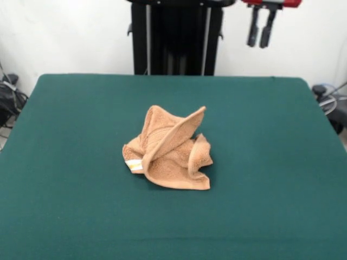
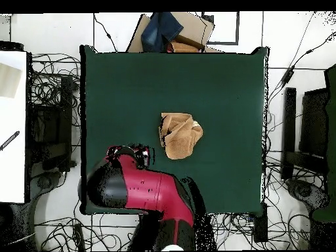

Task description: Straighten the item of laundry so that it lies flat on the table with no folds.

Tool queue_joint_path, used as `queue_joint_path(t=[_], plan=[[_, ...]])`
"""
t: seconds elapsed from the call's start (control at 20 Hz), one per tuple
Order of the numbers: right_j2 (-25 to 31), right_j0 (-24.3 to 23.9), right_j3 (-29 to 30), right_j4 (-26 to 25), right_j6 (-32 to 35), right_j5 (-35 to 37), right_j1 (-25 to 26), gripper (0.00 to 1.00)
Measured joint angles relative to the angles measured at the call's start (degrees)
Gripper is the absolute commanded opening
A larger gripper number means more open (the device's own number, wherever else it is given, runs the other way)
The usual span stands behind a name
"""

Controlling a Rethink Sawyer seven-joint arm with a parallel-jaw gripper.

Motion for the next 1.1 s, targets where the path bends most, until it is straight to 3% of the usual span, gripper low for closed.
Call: queue_joint_path(t=[0.6, 0.95, 1.1], plan=[[1.7, -6.7, 0.3, 1.46, 0.0, -0.02, 1.3, 1.0], [1.76, -6.99, -1.14, 1.84, 0.0, -0.98, 6.34, 1.0], [1.78, -7.52, -1.7, 2.2, 0.0, -4.94, 10.05, 1.0]])
